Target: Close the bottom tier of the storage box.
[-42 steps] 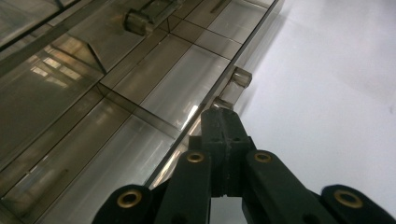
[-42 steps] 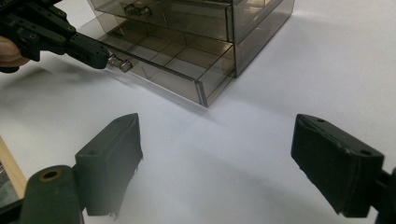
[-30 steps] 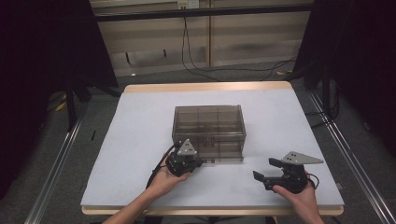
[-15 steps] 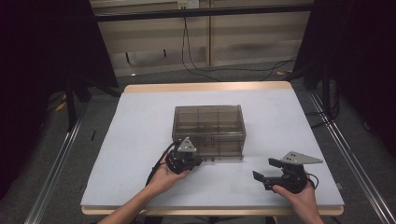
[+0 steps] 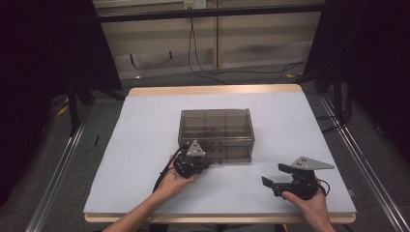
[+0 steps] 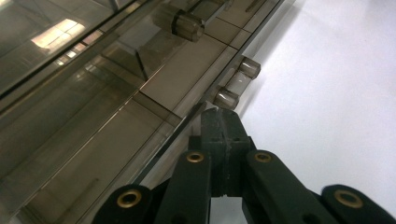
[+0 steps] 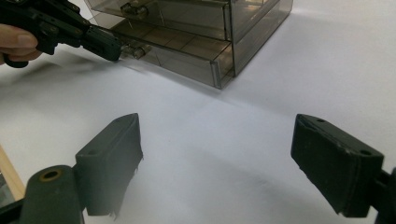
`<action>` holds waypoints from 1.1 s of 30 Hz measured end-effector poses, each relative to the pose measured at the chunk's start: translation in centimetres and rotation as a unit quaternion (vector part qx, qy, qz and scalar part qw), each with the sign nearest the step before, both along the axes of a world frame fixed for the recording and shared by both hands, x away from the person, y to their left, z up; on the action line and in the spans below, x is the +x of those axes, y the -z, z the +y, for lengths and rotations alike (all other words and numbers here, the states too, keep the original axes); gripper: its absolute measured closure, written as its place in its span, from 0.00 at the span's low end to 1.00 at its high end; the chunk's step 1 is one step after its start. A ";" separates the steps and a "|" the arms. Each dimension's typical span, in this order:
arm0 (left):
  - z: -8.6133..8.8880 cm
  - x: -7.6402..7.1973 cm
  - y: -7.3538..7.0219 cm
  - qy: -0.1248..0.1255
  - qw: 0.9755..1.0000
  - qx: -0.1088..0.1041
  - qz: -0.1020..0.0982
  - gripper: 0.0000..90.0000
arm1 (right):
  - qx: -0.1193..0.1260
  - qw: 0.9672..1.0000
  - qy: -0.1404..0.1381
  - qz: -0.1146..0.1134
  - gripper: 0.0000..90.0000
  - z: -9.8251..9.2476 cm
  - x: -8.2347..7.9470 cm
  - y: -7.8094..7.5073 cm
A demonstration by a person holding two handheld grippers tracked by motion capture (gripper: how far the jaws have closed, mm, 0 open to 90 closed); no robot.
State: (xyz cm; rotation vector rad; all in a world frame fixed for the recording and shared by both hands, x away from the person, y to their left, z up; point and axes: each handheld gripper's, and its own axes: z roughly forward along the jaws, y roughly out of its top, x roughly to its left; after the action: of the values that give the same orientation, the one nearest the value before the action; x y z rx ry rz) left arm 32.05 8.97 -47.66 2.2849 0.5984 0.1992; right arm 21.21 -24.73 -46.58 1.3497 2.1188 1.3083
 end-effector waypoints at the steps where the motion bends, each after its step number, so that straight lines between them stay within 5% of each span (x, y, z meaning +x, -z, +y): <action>1: 0.0 0.0 0.0 0.000 1.000 0.000 0.000 1.00 | 0.000 1.000 0.000 0.000 0.18 0.0 0.0 0.0; 3: -0.1 0.0 0.0 0.001 1.000 0.011 -0.004 1.00 | -0.001 1.000 0.000 -0.001 0.18 0.0 -0.1 0.0; 8: -0.2 0.3 0.2 -0.016 1.000 -0.009 0.001 1.00 | -0.002 1.000 -0.001 -0.001 0.18 0.0 -0.1 0.0; 9: -0.1 0.4 0.1 -0.011 1.000 0.003 0.000 1.00 | -0.002 1.000 0.000 -0.001 0.18 0.0 -0.1 0.0; 22: 0.0 0.9 0.2 -0.012 1.000 0.001 -0.002 1.00 | -0.002 1.000 -0.002 -0.001 0.18 0.0 -0.1 0.0; 33: 0.1 1.3 0.2 -0.019 1.000 -0.016 0.005 1.00 | -0.003 1.000 -0.004 -0.001 0.18 0.1 0.0 0.0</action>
State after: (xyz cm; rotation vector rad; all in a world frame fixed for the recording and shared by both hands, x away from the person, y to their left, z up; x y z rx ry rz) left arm 33.30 9.04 -47.90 2.2459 0.6463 0.1962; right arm 21.17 -24.67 -46.58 1.3395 2.1275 1.3039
